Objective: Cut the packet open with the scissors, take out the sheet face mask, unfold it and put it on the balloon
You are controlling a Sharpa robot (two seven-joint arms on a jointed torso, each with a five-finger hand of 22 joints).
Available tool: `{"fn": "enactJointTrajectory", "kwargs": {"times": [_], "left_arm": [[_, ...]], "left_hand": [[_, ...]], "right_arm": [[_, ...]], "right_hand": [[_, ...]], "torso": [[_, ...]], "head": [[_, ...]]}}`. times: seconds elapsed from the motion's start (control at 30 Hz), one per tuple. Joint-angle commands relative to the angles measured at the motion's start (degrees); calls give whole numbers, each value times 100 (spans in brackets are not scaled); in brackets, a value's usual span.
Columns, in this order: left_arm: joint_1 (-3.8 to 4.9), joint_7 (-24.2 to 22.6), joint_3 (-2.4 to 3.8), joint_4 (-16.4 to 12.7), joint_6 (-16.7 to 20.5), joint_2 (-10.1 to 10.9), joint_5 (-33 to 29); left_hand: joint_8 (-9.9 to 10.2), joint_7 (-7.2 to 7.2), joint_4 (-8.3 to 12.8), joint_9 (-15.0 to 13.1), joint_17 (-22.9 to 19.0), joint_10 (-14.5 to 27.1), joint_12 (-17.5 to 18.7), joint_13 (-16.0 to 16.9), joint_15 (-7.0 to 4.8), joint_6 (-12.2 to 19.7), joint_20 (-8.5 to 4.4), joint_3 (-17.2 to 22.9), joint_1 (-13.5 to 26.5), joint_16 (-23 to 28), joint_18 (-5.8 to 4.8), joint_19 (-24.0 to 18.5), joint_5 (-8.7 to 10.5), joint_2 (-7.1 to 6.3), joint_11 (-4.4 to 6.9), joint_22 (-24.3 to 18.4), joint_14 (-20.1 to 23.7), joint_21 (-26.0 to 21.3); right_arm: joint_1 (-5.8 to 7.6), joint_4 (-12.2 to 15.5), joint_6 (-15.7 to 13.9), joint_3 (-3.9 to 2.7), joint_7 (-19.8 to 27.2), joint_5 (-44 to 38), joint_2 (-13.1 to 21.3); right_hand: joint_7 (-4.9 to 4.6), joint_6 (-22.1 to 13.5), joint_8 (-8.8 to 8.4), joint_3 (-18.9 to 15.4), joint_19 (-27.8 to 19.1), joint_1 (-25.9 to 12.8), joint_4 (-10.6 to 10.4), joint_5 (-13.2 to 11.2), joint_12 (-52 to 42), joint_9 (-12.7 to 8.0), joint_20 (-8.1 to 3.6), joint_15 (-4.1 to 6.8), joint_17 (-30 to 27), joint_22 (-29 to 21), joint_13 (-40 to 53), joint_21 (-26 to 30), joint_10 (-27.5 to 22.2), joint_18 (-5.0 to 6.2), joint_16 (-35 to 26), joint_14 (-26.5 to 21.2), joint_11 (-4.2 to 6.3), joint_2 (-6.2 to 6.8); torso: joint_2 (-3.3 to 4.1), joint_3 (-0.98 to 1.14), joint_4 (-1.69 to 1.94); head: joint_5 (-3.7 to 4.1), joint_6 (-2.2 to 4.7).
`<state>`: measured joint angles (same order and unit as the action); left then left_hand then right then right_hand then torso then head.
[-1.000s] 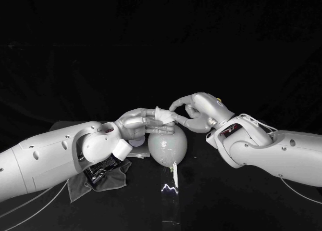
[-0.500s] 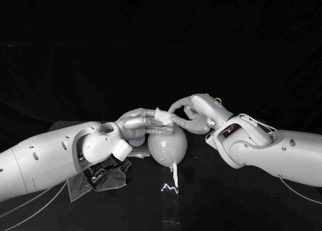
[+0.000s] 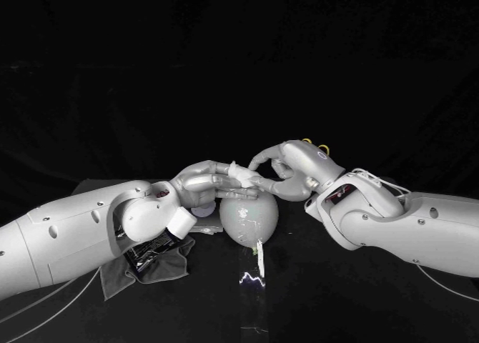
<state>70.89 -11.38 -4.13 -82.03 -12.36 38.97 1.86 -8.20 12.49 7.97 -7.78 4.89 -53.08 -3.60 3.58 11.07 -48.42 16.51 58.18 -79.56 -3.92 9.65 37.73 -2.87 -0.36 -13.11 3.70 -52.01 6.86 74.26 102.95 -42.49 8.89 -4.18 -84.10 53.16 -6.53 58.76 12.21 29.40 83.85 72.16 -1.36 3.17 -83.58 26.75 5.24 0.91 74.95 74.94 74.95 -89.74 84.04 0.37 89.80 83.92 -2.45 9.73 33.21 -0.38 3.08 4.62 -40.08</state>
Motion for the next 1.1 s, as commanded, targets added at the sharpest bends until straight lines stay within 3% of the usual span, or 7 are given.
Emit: {"fn": "enactJointTrajectory", "kwargs": {"times": [0.03, 0.1, 0.23, 0.37, 0.67, 0.93, 1.1], "left_arm": [[9, -97, 10, -44, -117, -19, 15], [8, -88, 10, -47, -117, -19, 15], [8, -72, 10, -50, -100, -17, 15], [8, -58, 10, -50, -75, -15, 14], [8, -23, 10, -47, -39, -18, 13], [8, -8, 10, -45, -42, -21, 12], [8, -1, 10, -49, -39, -21, 13]], "left_hand": [[-24, 325, 25, -10, -4, -3, 2, 2, -17, -53, -4, -27, -22, -7, -24, -31, 13, 56, 28, 6, 10, 41], [-25, 325, 25, -11, -3, -4, 1, 2, -17, -55, -3, -28, -22, -7, -24, -36, 13, 55, 28, 5, 9, 40], [-25, 341, 22, -11, -3, -5, 3, 1, -17, -61, -3, -34, -16, -8, -24, -29, 13, 52, 24, 6, 7, 44], [-16, 361, 21, -7, -4, 5, 7, 0, -13, -54, -4, -37, -12, -6, -23, -34, 12, 47, 13, 6, 11, 46], [-4, 379, 23, -1, -6, 17, 12, -2, -8, -35, -5, -39, -10, -3, -21, -32, 12, 41, 1, 7, 17, 50], [2, 384, 25, 2, -6, 23, 13, -3, -6, -27, -5, -40, -9, -2, -20, -32, 13, 37, -3, 7, 19, 52], [13, 391, 48, 7, -8, 33, 13, -3, -2, -16, -7, -46, -12, 0, -19, -40, 13, 9, -10, 6, 24, 53]], "right_arm": [[-6, -20, 60, 3, -36, -266, -10], [-6, -17, 29, 3, -13, -294, -12], [-7, 0, -51, 3, 57, -315, -11], [-7, 27, -113, 3, 134, -315, -4], [-8, 63, -110, 4, 213, -297, 5], [-8, 49, -44, 4, 166, -278, 3], [-8, 40, -14, 3, 58, -329, -8]], "right_hand": [[23, 101, 58, 43, 615, 127, 42, -33, -13, 22, -43, 73, 1505, 1506, 1142, -26, 268, -37, 20, 608, 58, -55], [53, 166, 97, 80, 615, 176, 57, -34, -20, 37, -56, 91, 1505, 1506, 1146, -26, 272, -37, 20, 608, 81, -108], [144, 290, 217, 206, 615, 249, 26, -37, -94, 90, -117, 160, 1505, 1506, 1188, -26, 316, -37, 20, 608, 161, -358], [153, 253, 243, 240, 615, 205, -40, -36, -121, 107, -143, 179, 1505, 1506, 1204, -26, 334, -37, 20, 608, 174, -451], [155, 205, 285, 293, 615, 141, -136, -37, -134, 132, -164, 190, 1505, 1506, 1212, -26, 345, -37, 20, 608, 181, -551], [158, 188, 312, 290, 615, 90, -185, -38, -135, 146, -169, 192, 1505, 1506, 1213, -26, 346, -37, 20, 608, 182, -540], [188, 258, 427, 440, 615, 125, -240, -38, -332, 197, -185, 212, 1505, 1506, 1328, -26, 446, -37, 20, 608, 208, -714]], "torso": [[0, 0, -1], [2, 1, -1], [0, 1, -4], [-2, 1, -5], [-1, 3, -3], [-1, 1, -2], [3, 2, 3]], "head": [[3, -5], [0, -3], [2, 0], [3, 6], [3, 17], [4, 24], [7, 18]]}}
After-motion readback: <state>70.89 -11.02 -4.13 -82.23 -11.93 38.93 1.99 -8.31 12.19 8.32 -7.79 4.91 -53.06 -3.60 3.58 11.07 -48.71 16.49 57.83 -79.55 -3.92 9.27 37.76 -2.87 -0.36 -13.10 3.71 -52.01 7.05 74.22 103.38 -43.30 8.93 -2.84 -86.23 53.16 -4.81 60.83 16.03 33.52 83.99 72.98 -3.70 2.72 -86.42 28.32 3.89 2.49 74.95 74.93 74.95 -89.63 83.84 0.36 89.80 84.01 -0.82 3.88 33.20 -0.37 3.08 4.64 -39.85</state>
